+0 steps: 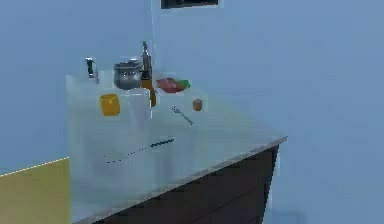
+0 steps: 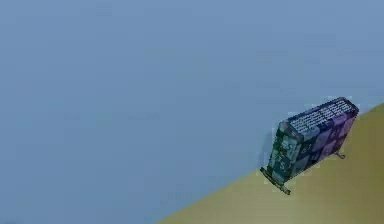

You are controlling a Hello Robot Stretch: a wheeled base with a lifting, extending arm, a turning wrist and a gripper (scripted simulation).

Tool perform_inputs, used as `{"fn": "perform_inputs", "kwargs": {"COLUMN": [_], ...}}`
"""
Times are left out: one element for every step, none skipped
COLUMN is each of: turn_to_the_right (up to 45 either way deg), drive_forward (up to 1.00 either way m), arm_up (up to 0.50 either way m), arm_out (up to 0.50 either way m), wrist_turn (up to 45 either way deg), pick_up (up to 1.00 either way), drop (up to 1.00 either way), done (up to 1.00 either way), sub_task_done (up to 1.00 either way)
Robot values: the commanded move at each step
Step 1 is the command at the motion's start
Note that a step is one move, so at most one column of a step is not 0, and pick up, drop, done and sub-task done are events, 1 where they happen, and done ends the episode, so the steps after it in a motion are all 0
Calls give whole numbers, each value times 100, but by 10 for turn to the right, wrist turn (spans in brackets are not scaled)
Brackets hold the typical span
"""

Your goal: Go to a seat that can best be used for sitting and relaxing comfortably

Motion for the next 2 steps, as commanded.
{"fn": "perform_inputs", "kwargs": {"turn_to_the_right": [450,450], "drive_forward": [0,0], "arm_up": [0,0], "arm_out": [0,0], "wrist_turn": [0,0], "pick_up": [0,0], "drop": [0,0], "done": [0,0], "sub_task_done": [0,0]}}
